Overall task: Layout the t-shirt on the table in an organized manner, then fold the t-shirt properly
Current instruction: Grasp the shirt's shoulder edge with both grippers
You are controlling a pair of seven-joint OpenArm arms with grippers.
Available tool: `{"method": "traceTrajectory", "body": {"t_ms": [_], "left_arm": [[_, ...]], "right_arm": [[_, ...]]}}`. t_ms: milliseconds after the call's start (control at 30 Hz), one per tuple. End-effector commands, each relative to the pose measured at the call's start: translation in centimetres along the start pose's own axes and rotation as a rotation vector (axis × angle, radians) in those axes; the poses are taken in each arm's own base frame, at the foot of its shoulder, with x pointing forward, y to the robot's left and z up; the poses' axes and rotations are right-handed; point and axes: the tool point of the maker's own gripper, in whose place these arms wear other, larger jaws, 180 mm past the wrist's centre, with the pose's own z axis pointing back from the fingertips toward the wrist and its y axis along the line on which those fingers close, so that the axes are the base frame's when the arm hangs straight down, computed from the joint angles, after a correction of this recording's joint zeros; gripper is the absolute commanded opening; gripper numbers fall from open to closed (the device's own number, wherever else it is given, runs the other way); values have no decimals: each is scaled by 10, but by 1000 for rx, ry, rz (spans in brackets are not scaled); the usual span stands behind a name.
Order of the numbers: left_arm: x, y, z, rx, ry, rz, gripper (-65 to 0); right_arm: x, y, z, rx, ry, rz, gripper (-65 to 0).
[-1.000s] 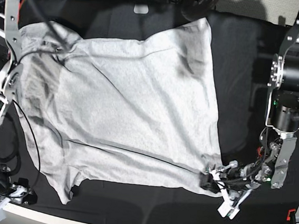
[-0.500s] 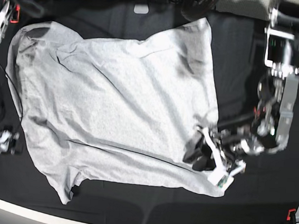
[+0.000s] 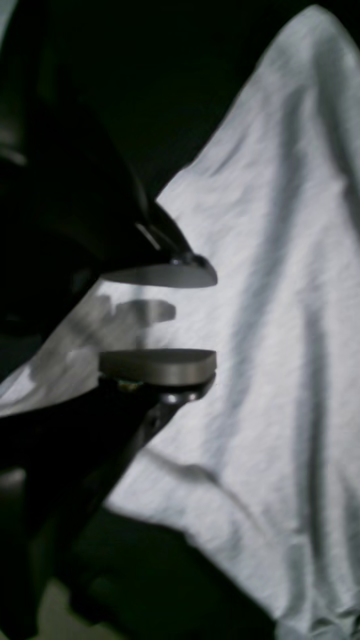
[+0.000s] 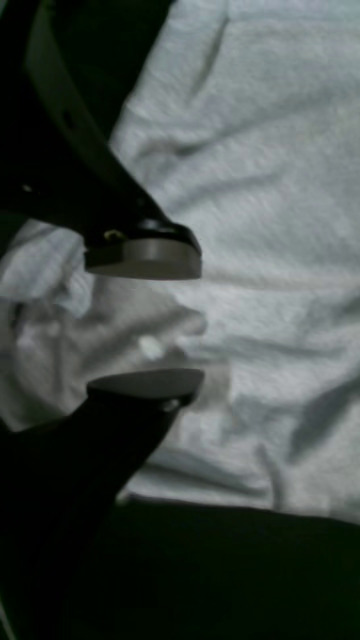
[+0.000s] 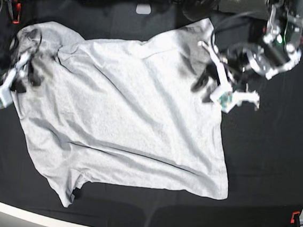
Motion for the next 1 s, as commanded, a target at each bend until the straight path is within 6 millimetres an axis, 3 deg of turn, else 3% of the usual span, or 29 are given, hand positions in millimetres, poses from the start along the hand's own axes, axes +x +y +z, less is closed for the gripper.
{"method": "traceTrajectory", "body": {"t_ms": [0, 133, 200, 433, 567, 733, 967], "left_arm": [[5, -1, 5, 10, -27, 16, -463], [-24, -14, 12, 9, 40, 85, -463], [-34, -22, 16, -2, 66, 103, -463], [-61, -42, 28, -30, 136, 154, -463], [-69, -50, 33, -40, 158, 169, -463], [-71, -59, 42, -52, 188, 169, -463], [-66, -78, 61, -74, 191, 177, -462]], "right_arm": [[3, 12, 6, 19, -24, 21, -371], [-25, 63, 10, 94, 0, -21, -371], [-40, 74, 10, 102, 30, -44, -370], [-71, 70, 9, 25, 144, 100, -371], [-90, 83, 5, 77, 252, 265, -420], [-120, 102, 2, 146, 400, 499, -424], [-128, 81, -1, -36, 483, 655, -424]]}}
